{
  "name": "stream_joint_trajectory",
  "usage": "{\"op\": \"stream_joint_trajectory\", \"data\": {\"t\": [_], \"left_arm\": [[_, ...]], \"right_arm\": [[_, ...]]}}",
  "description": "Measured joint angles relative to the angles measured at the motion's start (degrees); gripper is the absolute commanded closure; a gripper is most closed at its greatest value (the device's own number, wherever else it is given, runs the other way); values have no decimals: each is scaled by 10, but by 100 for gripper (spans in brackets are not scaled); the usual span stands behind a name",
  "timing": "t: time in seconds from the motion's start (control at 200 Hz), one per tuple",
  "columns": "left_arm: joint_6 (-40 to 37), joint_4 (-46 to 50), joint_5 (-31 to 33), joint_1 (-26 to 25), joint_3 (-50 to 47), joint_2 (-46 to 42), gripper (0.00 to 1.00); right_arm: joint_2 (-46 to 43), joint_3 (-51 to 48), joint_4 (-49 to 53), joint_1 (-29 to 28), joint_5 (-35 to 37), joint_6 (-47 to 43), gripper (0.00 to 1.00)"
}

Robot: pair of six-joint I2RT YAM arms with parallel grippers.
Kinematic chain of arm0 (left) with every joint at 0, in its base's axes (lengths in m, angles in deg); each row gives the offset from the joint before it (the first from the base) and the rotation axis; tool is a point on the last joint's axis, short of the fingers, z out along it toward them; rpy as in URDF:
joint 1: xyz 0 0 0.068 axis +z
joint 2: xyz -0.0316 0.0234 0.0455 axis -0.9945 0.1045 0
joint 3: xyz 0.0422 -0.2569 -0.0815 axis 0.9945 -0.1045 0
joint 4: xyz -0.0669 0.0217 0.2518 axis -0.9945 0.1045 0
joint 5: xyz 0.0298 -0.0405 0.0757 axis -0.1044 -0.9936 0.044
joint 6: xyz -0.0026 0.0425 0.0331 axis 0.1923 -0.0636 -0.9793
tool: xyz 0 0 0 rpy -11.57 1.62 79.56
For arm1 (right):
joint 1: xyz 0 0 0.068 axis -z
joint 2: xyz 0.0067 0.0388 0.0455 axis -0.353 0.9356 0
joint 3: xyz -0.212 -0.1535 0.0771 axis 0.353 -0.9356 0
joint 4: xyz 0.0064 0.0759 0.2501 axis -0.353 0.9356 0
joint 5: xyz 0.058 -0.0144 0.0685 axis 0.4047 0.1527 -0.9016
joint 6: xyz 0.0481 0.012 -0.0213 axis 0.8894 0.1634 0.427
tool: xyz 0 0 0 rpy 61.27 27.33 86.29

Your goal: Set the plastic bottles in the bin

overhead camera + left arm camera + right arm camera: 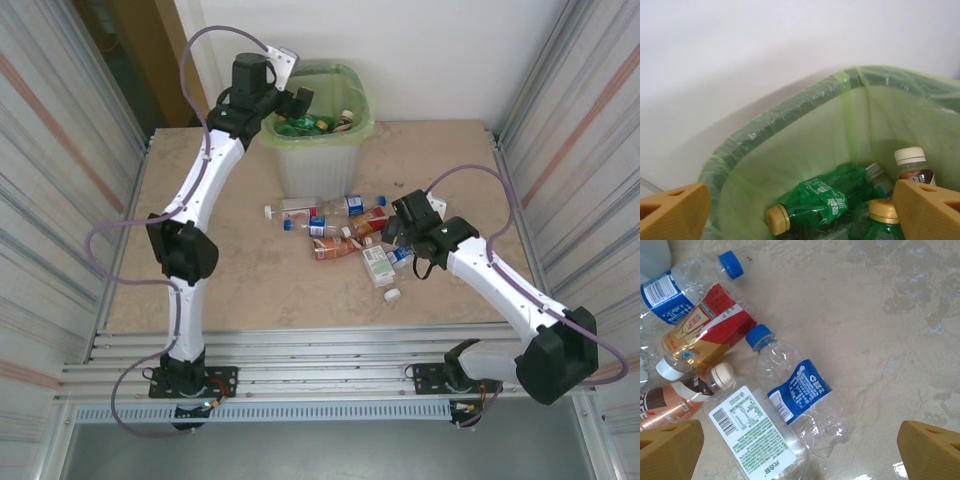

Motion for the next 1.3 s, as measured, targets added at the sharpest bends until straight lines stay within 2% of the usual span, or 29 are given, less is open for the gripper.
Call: {"op": "stream_joint_trajectory", "data": {"t": [0.165,0.361,0.636,0.751,0.882,1.047,1.298], "left_arm": [[16,-6,-2,0,-49,-80,1],[42,-41,-6,-2,-164,-195,1],[92,-93,-5,-5,-411,-356,1],[124,-112,4,-5,-536,-440,1],[157,-118,15,-5,-632,-515,1],[189,-116,28,-5,-706,-567,1],[224,-94,44,-4,-766,-587,1]], "right_arm": [[12,0,7,0,-2,0,2],[26,0,8,0,-13,-2,2],[62,-16,8,5,-46,-24,2],[78,-23,8,20,-54,-36,2],[96,-24,7,42,-64,-53,2],[117,-24,-2,63,-80,-79,2],[156,-25,-10,73,-100,-108,2]]}}
